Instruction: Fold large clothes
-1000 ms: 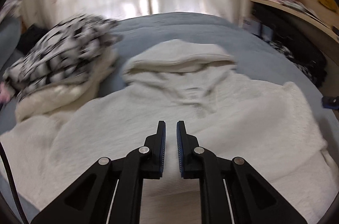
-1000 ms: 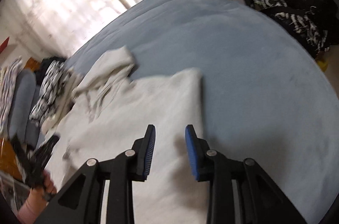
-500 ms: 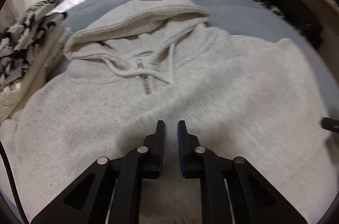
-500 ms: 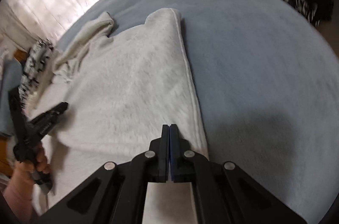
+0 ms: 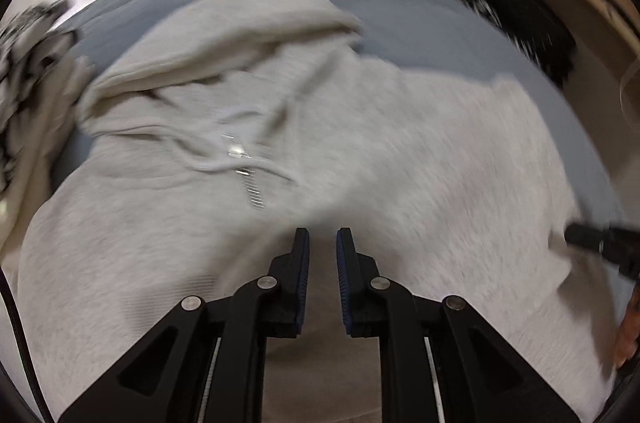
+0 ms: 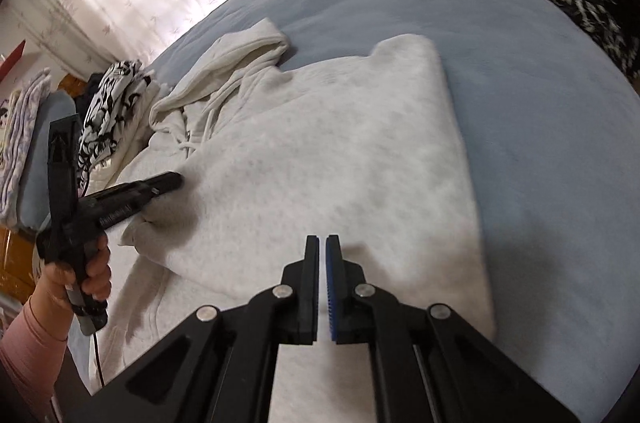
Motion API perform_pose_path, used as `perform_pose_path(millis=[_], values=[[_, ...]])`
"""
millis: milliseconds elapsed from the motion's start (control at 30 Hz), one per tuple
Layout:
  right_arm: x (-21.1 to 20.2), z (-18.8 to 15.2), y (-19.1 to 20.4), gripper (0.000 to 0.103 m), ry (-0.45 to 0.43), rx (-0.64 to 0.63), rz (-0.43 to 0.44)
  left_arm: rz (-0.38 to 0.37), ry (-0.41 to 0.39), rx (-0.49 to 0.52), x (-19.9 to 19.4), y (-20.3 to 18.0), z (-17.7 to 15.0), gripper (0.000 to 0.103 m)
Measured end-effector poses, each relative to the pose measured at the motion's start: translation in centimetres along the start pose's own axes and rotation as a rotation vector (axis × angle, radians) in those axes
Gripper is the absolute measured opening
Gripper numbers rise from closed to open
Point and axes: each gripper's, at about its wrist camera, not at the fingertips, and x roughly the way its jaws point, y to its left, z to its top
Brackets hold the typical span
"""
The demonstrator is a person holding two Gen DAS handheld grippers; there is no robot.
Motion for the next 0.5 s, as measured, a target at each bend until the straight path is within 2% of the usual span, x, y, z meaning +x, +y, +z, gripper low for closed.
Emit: perform_pose_path(millis=[100,200,300,400,467,500], values=[[1.5,0.5,0.7,0.003,0.025,-0.003,0.013,0.04,0.043,0.057,1.7,-1.1,-0.3,0.011],[2.4,0.9,1.1,0.003,0.043,-0.004,0.021,0.052,0.031,0.043,1.9,-0.9,-0.2,0.012],[2.6,1.5,1.4,0.003,0.024,-0.021,0.003,0.096,-0.002,0.014,2.1,-0.1,0.2,0.009],[3.2,2.7,1.2,0.003,-0.026,-0.047,-0.084,0.146,-0.042,0.021,2.6,-0.4,-0.1,0.007],[3.8,3.6,0.3,0.003,-0.054,-0.055,-0.168,0.206,-0.08,0.056,2.8,-1.4,-0.6,0.007],[4.2,4.0,-0.6,0.001,-0.066,-0.066,-0.243,0.23,-0.098,0.073,2.9,-1.7,-0.8,0.007]])
